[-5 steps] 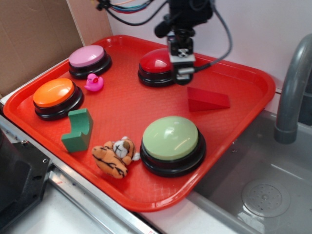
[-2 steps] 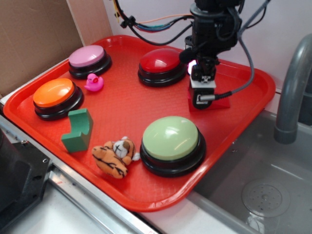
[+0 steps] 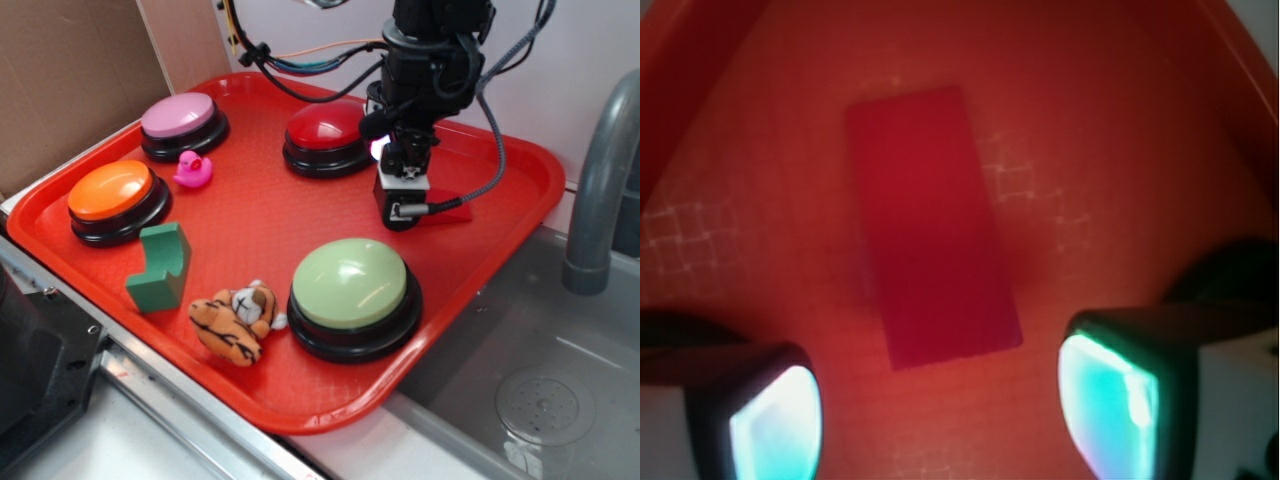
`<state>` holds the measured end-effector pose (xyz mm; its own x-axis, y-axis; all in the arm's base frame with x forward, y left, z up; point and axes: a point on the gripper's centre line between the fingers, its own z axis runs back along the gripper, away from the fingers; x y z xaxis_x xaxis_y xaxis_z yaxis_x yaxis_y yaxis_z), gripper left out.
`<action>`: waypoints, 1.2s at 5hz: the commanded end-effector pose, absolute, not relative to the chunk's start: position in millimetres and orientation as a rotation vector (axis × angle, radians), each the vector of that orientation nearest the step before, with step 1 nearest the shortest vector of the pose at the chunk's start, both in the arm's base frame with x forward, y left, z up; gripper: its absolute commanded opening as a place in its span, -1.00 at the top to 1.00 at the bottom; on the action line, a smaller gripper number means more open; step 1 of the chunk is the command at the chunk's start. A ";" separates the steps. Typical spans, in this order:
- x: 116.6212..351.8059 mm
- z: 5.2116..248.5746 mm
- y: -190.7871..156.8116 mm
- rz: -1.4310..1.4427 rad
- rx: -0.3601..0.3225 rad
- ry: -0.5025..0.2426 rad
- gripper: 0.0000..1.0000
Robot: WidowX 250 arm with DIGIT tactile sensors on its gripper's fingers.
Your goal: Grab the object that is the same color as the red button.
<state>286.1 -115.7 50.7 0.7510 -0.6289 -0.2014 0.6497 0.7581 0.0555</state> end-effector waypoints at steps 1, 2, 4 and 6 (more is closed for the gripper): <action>293.0 30.4 -124.3 -0.736 0.067 0.154 -1.00; 295.1 22.5 -125.0 -0.769 0.060 0.156 0.74; 281.6 70.3 -108.6 -0.655 0.123 0.090 1.00; 220.9 170.4 -68.8 -0.152 0.147 0.107 1.00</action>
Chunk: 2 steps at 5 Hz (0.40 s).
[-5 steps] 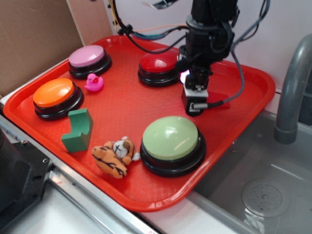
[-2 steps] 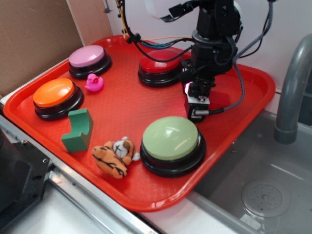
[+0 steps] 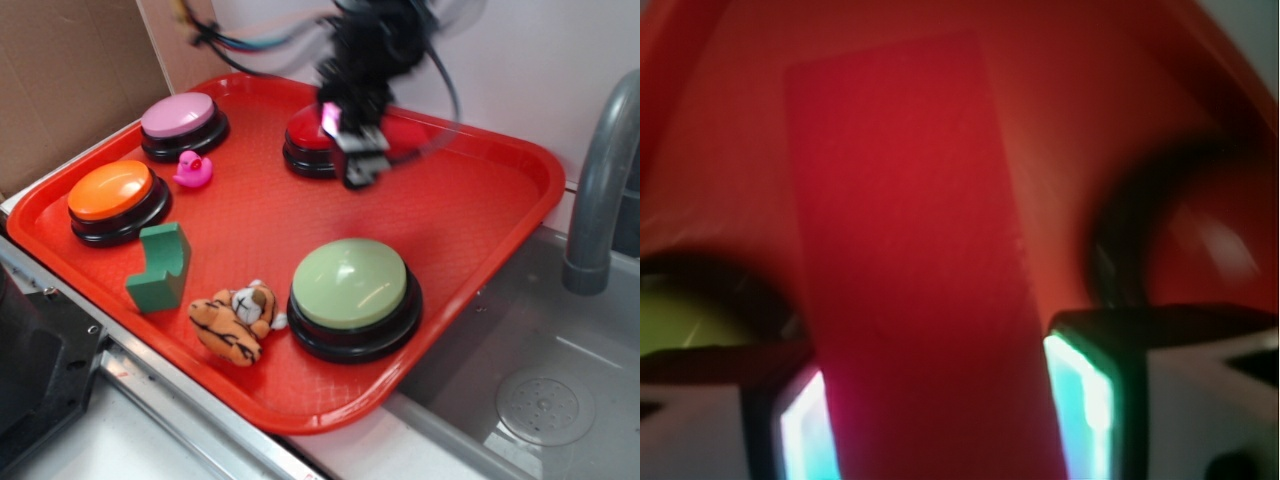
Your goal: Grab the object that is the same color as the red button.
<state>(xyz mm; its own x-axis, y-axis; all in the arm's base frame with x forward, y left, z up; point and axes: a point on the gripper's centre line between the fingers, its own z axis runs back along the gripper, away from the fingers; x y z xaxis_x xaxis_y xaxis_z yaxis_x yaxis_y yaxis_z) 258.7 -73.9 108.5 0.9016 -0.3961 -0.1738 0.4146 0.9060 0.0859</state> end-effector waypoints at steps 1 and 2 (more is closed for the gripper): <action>201.6 211.6 -63.2 -0.037 0.122 0.073 1.00; 188.0 230.9 -61.4 0.061 0.093 0.032 1.00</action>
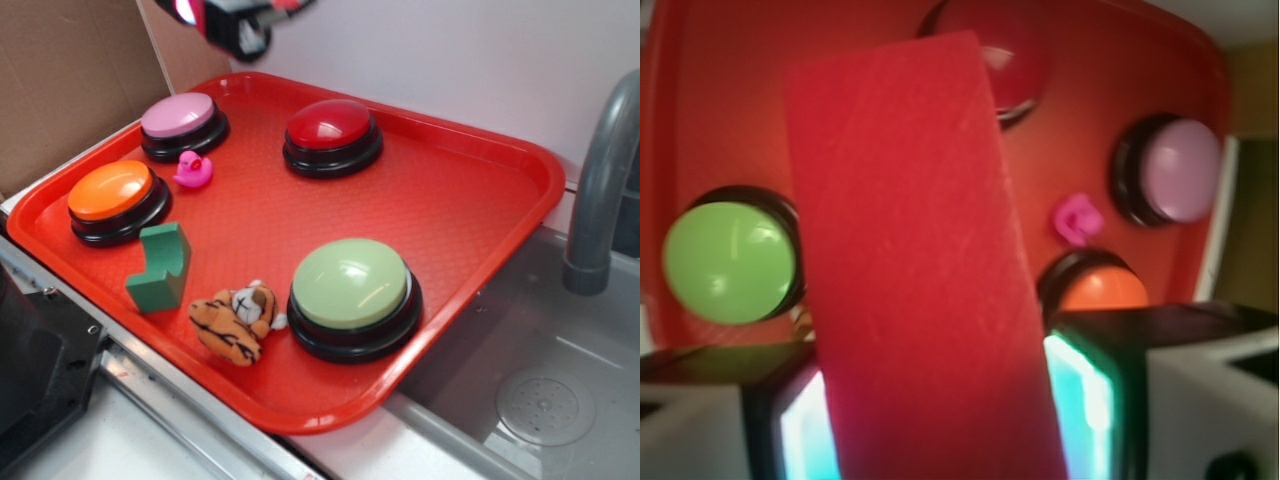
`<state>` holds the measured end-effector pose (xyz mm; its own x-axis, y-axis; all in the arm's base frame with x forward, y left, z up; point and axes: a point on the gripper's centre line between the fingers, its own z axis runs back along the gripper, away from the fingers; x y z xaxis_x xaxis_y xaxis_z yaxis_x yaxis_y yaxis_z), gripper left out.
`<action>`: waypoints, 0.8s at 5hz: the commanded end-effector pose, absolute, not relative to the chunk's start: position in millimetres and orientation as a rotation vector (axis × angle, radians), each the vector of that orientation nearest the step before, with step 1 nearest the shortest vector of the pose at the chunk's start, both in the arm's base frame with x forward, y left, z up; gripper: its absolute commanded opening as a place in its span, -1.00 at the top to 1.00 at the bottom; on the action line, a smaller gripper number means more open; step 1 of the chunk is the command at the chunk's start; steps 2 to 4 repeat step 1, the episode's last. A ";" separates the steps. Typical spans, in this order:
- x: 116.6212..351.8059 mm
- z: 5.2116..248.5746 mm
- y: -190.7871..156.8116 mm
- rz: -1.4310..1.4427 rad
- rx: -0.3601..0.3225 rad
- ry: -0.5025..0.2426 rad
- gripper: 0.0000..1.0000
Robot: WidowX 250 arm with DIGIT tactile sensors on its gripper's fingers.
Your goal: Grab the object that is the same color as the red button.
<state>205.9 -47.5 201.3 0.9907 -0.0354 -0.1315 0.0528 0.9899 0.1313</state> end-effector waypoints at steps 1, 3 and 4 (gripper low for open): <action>185.9 229.3 -58.5 0.054 0.150 0.041 0.89; 185.9 229.3 -58.5 0.054 0.150 0.041 0.89; 185.9 229.3 -58.5 0.054 0.150 0.041 0.89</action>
